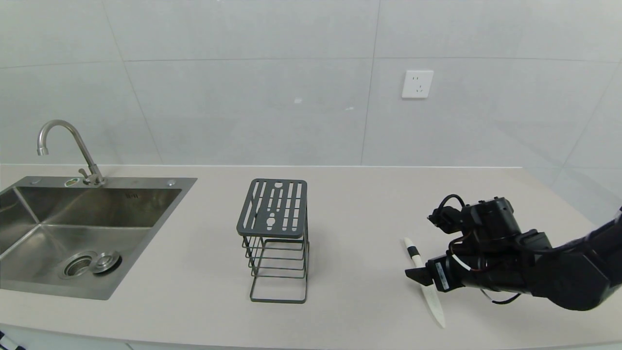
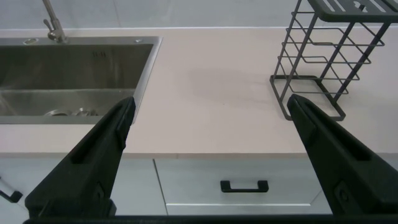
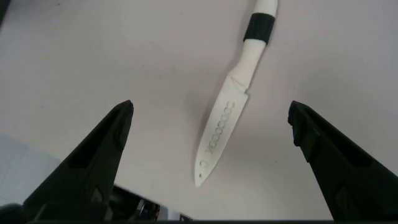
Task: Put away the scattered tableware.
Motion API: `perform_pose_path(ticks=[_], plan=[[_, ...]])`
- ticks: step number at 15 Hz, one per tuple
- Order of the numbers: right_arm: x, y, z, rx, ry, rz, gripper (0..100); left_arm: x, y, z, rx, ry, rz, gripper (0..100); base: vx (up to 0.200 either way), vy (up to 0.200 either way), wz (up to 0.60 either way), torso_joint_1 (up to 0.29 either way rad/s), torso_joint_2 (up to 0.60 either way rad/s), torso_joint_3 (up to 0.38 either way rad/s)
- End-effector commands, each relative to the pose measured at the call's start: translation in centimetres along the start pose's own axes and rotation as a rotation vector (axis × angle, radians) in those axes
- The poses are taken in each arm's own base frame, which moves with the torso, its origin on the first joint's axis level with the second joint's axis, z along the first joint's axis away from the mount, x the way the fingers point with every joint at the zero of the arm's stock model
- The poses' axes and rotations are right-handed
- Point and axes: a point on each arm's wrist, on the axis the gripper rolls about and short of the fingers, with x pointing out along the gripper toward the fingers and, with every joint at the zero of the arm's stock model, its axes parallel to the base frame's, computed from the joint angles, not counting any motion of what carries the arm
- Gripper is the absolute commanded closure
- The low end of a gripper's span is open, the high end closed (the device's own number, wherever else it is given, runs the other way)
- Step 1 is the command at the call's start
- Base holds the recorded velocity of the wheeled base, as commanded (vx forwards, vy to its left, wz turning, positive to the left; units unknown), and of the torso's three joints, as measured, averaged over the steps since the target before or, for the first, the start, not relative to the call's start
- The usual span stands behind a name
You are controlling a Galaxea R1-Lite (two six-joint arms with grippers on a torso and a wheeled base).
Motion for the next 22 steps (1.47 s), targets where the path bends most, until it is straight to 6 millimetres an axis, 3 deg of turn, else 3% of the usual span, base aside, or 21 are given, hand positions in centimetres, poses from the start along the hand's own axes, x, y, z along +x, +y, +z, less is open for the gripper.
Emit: perform_pose_path(ticks=[1, 11, 22], plan=[[2.2, -0.8, -0.2, 0.027, 0.045, -0.02, 0, 0.0, 0.0, 0.0, 0.0, 0.0, 0.002, 0, 0.0, 0.0, 0.0, 0.0, 0.0, 0.0], [5.0, -0.1, -0.4, 0.046, 0.04, -0.068, 0, 0.0, 0.0, 0.0, 0.0, 0.0, 0.005, 0, 0.0, 0.0, 0.0, 0.0, 0.0, 0.0], [5.6, 0.5, -0.1, 0.059, 0.026, -0.137, 0, 0.0, 0.0, 0.0, 0.0, 0.0, 0.005, 0, 0.0, 0.0, 0.0, 0.0, 0.0, 0.0]])
